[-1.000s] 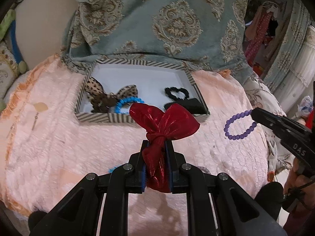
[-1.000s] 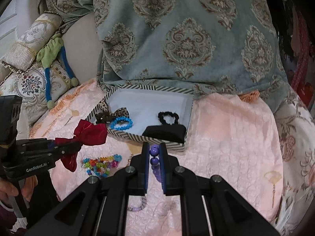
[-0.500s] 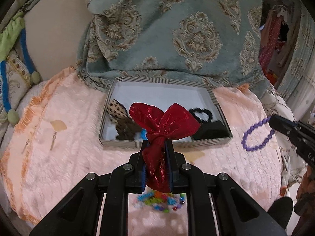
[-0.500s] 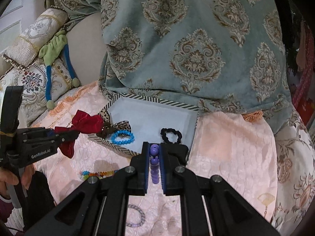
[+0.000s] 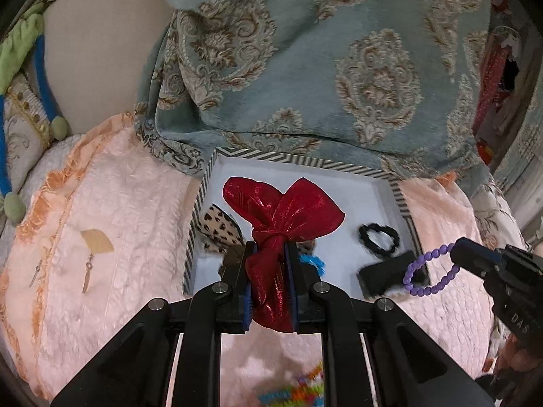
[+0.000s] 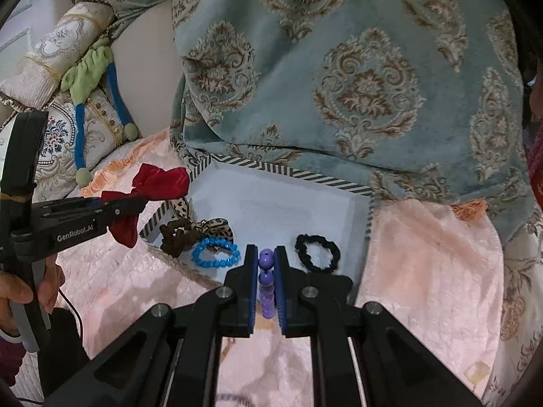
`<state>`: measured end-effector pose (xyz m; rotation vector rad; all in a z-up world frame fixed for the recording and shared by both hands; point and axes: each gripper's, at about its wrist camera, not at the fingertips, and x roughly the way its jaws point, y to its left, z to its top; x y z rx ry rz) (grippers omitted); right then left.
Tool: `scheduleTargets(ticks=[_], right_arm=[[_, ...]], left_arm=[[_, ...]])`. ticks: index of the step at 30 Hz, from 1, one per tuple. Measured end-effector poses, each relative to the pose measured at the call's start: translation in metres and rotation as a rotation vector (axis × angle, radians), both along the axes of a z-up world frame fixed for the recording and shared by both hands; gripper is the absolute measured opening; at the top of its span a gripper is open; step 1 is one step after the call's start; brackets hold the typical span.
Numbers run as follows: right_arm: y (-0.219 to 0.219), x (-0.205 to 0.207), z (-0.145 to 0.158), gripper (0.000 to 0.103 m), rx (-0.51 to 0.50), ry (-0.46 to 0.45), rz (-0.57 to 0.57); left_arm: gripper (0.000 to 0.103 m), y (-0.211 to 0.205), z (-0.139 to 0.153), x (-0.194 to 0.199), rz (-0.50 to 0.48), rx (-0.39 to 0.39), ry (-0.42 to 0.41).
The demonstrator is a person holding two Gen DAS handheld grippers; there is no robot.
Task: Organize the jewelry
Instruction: 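Carry the bow and purple bracelet into the tray and open both grippers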
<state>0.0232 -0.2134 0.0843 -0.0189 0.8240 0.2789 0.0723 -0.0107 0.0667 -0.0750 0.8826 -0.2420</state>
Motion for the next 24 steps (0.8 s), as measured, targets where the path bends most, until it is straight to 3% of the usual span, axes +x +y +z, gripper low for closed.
scheduleTargets(ticks=[13, 24], right_arm=[[0.032, 0.098, -0.054, 0.009, 0.03, 0.086, 0.044], [-0.002, 0.162, -0.106, 0.009, 0.011, 0.176, -0.082]], left_arm=[[0.0, -0.004, -0.044, 0.085, 0.031, 0.015, 0.07], [0.0, -0.025, -0.077, 0.124, 0.025, 0.033, 0.12]])
